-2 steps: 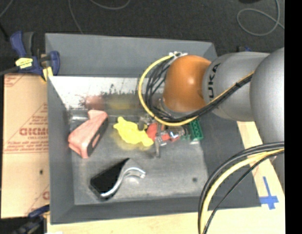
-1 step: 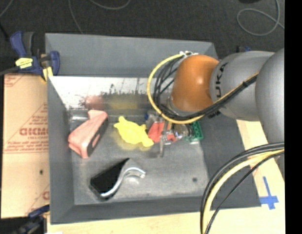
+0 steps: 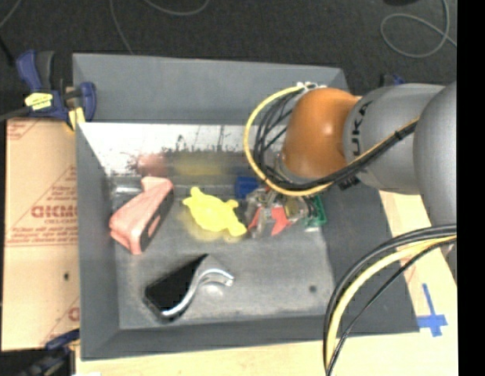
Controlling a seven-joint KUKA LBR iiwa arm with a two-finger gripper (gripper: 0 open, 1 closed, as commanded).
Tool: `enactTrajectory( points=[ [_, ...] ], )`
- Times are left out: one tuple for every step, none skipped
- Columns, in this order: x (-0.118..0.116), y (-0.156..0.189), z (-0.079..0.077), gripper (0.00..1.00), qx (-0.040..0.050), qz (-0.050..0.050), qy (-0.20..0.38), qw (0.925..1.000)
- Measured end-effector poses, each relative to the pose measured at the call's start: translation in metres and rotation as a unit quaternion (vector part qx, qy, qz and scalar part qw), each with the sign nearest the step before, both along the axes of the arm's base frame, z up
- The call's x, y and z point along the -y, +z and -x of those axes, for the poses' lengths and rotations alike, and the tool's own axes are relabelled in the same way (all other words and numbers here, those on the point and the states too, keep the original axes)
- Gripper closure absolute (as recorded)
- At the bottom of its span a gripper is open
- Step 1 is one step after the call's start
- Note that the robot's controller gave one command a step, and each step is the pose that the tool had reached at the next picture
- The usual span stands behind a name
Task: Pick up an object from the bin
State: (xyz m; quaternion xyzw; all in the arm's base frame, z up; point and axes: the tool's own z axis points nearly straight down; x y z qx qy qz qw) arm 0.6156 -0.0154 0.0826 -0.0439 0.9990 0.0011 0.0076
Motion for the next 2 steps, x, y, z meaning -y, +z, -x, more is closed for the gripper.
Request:
enactTrajectory(
  points=[
    [0.0,0.0,0.0,1.0,0.0,0.0,0.0,1.0],
    [0.014,0.124,0.013,1.0,0.0021,0.0,-0.014,0.9999]
  ],
)
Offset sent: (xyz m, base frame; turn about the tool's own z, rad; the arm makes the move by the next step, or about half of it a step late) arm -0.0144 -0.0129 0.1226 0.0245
